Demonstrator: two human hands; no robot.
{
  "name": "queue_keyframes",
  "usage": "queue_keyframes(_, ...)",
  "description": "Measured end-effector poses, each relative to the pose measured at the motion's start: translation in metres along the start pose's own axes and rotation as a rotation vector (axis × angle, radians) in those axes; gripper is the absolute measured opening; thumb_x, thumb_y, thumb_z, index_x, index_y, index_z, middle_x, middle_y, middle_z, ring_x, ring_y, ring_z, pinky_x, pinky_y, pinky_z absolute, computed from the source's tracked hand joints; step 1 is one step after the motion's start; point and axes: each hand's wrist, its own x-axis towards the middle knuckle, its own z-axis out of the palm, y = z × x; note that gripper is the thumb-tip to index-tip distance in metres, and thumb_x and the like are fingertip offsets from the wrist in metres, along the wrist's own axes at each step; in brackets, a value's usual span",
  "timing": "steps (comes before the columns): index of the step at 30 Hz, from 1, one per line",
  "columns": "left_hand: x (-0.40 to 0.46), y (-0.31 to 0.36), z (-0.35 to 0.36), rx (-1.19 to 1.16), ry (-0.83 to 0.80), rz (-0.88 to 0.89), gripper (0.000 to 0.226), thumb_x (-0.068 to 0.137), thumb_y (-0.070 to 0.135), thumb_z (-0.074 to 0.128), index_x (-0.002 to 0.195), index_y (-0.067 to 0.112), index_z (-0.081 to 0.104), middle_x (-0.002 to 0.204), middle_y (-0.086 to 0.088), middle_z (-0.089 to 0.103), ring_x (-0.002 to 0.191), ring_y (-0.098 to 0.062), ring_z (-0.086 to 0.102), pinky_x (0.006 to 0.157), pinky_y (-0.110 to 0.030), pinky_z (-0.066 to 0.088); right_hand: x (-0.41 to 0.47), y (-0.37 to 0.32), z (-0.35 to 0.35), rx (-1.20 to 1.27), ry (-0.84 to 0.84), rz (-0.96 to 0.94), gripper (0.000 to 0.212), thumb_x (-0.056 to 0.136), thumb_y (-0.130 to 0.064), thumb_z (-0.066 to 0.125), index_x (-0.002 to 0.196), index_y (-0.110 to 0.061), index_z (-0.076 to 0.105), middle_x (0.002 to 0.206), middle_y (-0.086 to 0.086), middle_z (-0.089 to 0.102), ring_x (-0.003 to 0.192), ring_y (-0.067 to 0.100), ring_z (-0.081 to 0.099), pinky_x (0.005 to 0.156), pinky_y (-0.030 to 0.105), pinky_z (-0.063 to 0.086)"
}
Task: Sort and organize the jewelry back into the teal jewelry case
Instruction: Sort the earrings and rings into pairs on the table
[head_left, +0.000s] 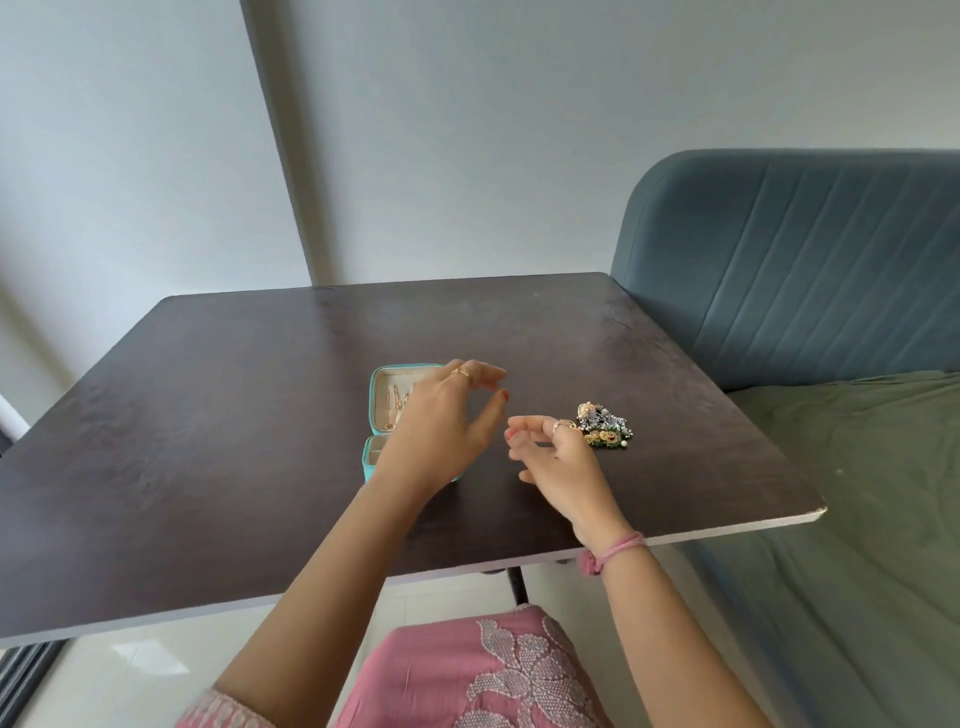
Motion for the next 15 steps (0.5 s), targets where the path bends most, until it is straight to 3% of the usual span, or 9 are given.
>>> queue_keyframes(3, 0.014, 0.007, 0.018, -0.037, -0.074, -0.013, 0.02, 0.089, 0.017, 0.061, 0.107, 0.012, 0.068, 0.092, -0.001, 0.07, 0.084, -0.009, 0.062, 0.082, -0.009, 0.04, 0.011, 0.0, -0.032, 0.008, 0.067, -0.009, 0.014, 0.093, -0.018, 0.058, 0.104, -0.015, 0.066, 0.092, 0.002, 0.069, 0.079, 0.013, 0.068, 0.058, 0.017, 0.05)
queue_keyframes(5, 0.023, 0.012, 0.031, -0.048, -0.149, -0.07, 0.023, 0.089, 0.018, 0.059, 0.11, 0.011, 0.066, 0.091, -0.001, 0.07, 0.084, -0.013, 0.063, 0.081, -0.015, 0.042, 0.023, 0.003, -0.055, -0.046, 0.131, -0.036, 0.014, 0.093, -0.014, 0.058, 0.102, -0.014, 0.068, 0.088, 0.002, 0.07, 0.07, 0.006, 0.066, 0.055, 0.012, 0.045)
queue_keyframes(9, 0.042, 0.015, 0.063, -0.033, -0.264, -0.22, 0.026, 0.09, 0.018, 0.055, 0.112, 0.01, 0.065, 0.1, -0.004, 0.07, 0.097, -0.017, 0.062, 0.073, -0.01, 0.035, 0.048, 0.007, -0.093, -0.296, 0.185, -0.128, 0.017, 0.092, -0.008, 0.057, 0.101, -0.013, 0.071, 0.084, -0.002, 0.071, 0.069, 0.008, 0.064, 0.071, 0.024, 0.051)
queue_keyframes(11, 0.051, 0.015, 0.078, -0.021, -0.288, -0.268, 0.026, 0.089, 0.014, 0.053, 0.11, 0.008, 0.067, 0.105, -0.006, 0.069, 0.1, -0.019, 0.06, 0.071, -0.008, 0.032, 0.059, 0.005, -0.105, -0.5, 0.154, -0.176, 0.02, 0.092, -0.009, 0.057, 0.104, -0.016, 0.072, 0.093, -0.003, 0.072, 0.08, 0.006, 0.063, 0.08, 0.021, 0.048)
queue_keyframes(15, 0.065, 0.011, 0.104, 0.047, -0.374, -0.375, 0.025, 0.085, 0.01, 0.049, 0.092, 0.0, 0.071, 0.09, -0.013, 0.069, 0.086, -0.025, 0.058, 0.072, -0.025, 0.044, 0.077, 0.002, -0.111, -0.814, -0.055, -0.239, 0.028, 0.096, -0.008, 0.051, 0.114, -0.017, 0.069, 0.115, -0.001, 0.065, 0.107, 0.013, 0.059, 0.095, 0.023, 0.043)
